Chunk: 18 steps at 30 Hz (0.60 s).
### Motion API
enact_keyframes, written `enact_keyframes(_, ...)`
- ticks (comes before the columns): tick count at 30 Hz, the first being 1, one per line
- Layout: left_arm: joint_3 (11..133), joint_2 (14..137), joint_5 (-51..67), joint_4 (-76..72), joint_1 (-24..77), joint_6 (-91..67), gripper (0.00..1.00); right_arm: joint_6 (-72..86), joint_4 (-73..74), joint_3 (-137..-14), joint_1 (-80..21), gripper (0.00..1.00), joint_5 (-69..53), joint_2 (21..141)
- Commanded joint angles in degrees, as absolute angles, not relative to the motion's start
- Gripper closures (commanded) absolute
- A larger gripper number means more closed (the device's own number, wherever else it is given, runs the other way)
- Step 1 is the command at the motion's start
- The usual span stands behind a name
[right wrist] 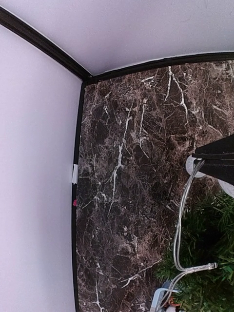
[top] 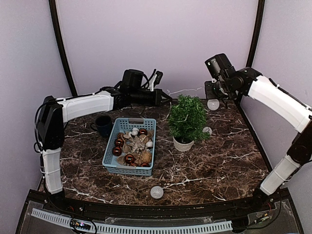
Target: Decorate the small christmas tree
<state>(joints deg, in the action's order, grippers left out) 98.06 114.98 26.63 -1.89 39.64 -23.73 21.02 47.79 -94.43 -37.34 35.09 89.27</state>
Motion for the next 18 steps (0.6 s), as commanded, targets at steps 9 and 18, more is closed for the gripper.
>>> enact_keyframes(9, 104.4, 121.2, 30.9, 1.5, 38.0, -22.0, 1.0, 21.4, 44.8, -90.9, -32.6, 1.0, 28.8, 92.9)
enact_keyframes(18, 103.8, 119.1, 32.6, 2.0, 38.0, -20.3, 0.66, 23.3, 46.5, -83.6, -31.8, 1.0, 28.5, 89.6)
